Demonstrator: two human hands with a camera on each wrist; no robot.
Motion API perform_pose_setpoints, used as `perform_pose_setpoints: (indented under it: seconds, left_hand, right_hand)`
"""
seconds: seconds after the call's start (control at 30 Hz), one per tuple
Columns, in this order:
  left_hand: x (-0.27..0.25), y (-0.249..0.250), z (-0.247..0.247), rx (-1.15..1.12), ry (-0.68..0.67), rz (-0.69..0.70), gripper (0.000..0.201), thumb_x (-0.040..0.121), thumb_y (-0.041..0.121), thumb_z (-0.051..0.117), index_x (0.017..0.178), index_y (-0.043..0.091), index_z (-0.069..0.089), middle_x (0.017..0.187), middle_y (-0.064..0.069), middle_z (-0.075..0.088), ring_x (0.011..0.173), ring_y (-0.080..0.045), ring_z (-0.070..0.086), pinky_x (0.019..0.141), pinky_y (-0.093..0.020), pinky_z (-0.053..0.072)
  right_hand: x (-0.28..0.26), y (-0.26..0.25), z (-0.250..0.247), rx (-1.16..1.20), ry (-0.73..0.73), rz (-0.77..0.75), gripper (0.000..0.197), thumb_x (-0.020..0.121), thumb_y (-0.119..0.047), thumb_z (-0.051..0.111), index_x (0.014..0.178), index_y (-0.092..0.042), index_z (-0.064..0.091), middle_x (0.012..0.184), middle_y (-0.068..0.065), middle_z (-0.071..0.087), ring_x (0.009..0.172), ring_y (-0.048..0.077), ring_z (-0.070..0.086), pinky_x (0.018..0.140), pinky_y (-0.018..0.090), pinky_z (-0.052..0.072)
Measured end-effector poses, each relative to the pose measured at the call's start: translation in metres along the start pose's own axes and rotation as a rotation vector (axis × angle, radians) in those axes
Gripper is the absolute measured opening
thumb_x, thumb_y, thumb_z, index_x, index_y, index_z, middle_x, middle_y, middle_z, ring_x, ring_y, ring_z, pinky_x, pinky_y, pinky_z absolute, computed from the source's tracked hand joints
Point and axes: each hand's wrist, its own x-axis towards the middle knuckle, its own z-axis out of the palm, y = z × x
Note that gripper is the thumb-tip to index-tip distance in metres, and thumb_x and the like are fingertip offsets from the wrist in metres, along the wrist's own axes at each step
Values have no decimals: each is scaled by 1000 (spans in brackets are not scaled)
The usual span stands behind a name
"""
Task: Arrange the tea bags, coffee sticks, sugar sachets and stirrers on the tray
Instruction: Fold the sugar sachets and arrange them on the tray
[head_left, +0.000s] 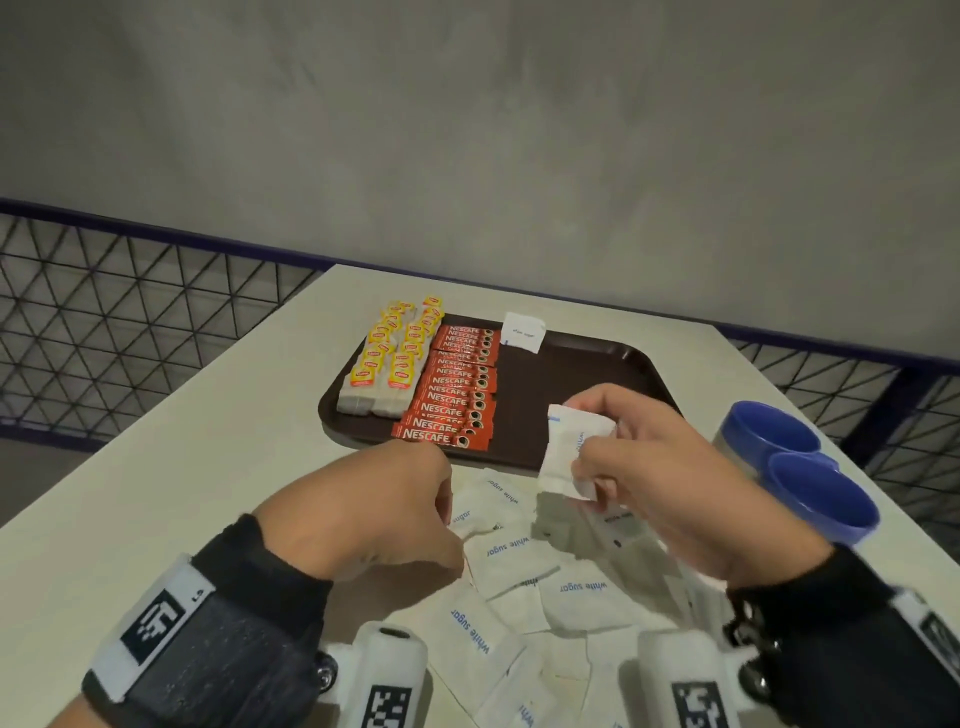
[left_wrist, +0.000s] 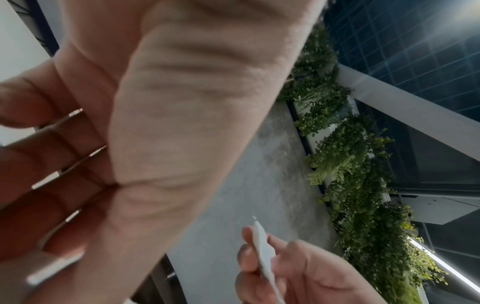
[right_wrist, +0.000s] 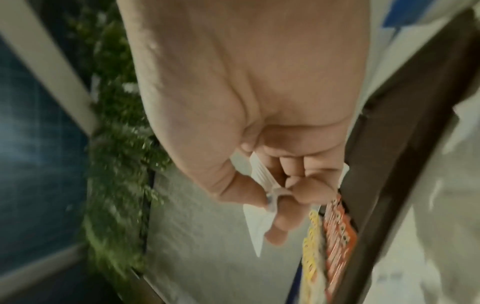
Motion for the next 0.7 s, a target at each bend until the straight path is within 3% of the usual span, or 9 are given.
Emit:
perform_pose_setpoints:
  seconds: [0.07, 0.2, 0.3, 0.33, 0.43, 0.5, 0.57, 0.7]
  left_hand:
    - [-1, 0, -3, -38, 22, 17, 19, 81, 41, 76, 85, 26, 67, 88, 6, 70, 81, -12, 66, 64, -26, 51]
    - [1, -4, -10, -278, 154, 71, 15, 86, 32, 69, 75, 22, 70, 76, 5, 70, 76, -14, 67, 66, -30, 53]
    - [0, 1, -13, -594, 226, 167, 9, 85, 27, 74, 78, 23, 76, 78, -1, 76, 77, -25, 72, 74, -42, 60]
    - [-1, 4, -14, -700, 226, 214, 8, 88, 22, 75, 81, 21, 77, 80, -3, 78, 72, -23, 71, 69, -38, 58]
    - [-5, 14, -12, -891, 217, 329, 10, 94, 11, 71, 89, 13, 79, 82, -3, 79, 63, -9, 63, 57, -13, 45]
    - [-4, 18, -8, -961, 230, 358, 11, 95, 11, 69, 90, 13, 78, 83, -3, 79, 64, -11, 61, 57, -14, 44]
    - [-4, 19, -6, -1025, 228, 348, 11, 96, 12, 68, 91, 14, 78, 85, -5, 79, 65, -13, 61, 59, -22, 43]
    - [-3, 21, -5, -1112, 182, 351, 14, 95, 13, 67, 91, 16, 80, 83, -7, 78, 66, -14, 62, 58, -24, 43]
  right_hand:
    - [-4, 5, 13, 178, 17, -1, 22, 85, 14, 53, 98, -2, 62, 74, 17, 61, 61, 20, 54, 52, 29, 42]
    - [-1, 16, 22, 317, 44, 4, 14, 93, 7, 54, 98, 0, 65, 77, 12, 68, 66, 22, 55, 57, 35, 42]
    - [-5, 19, 24, 365, 43, -36, 17, 96, 5, 57, 106, -3, 69, 90, 17, 74, 67, 24, 55, 59, 36, 45]
    - [-7, 18, 24, 385, 49, -58, 19, 95, 4, 59, 108, -4, 70, 94, 18, 74, 68, 23, 56, 59, 35, 46]
    - [-8, 18, 23, 469, 114, -108, 27, 91, 6, 62, 113, -9, 70, 99, 15, 76, 70, 20, 65, 56, 31, 50]
    - [-8, 18, 21, 509, 156, -128, 33, 88, 3, 65, 117, -12, 67, 104, 14, 77, 76, 22, 69, 57, 30, 52]
    - [-7, 18, 19, 545, 174, -138, 36, 83, -2, 69, 118, -12, 68, 106, 15, 77, 81, 24, 69, 59, 30, 51]
    - [-6, 20, 17, 594, 159, -105, 25, 81, -9, 72, 105, -8, 78, 105, 23, 74, 83, 27, 59, 64, 33, 46]
